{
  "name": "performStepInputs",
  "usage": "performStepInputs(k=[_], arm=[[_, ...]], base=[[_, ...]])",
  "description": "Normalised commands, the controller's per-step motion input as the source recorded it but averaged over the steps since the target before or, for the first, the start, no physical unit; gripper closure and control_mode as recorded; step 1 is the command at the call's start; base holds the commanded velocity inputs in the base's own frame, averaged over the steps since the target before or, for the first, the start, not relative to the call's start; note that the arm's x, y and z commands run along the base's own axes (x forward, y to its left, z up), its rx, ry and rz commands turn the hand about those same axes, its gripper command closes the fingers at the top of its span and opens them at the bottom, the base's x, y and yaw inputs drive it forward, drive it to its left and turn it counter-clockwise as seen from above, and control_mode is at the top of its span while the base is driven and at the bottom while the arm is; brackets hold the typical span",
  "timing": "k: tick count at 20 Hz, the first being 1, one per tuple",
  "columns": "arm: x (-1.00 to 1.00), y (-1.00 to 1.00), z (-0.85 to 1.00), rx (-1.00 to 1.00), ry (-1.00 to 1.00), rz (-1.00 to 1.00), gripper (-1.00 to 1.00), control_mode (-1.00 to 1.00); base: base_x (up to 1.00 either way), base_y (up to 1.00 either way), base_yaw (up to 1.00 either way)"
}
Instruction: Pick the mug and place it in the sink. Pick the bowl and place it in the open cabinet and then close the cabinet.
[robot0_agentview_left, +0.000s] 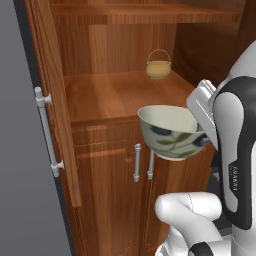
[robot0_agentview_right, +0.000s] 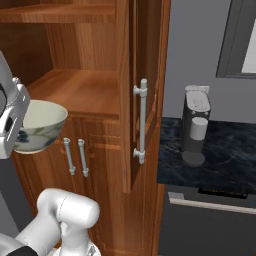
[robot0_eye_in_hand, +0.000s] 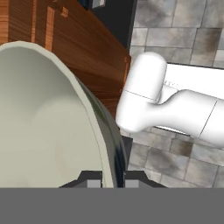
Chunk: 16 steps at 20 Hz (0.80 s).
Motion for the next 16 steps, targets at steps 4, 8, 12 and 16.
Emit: performStepInputs(k=[4, 8, 12, 16], arm=[[0.00, 0.00, 0.00, 0.00, 0.00, 0.00, 1.00, 1.00], [0.00, 0.00, 0.00, 0.00, 0.00, 0.00, 1.00, 1.00], [0.26, 0.08, 0.16, -0.08, -0.05, 0.00, 1.00, -1.00], [0.43, 0.06, 0.26, -0.15, -0.08, 0.00, 1.00, -1.00]], base=[[0.23, 0.00, 0.00], [0.15, 0.02, 0.00], [0.00, 0.00, 0.00], [0.00, 0.00, 0.00]])
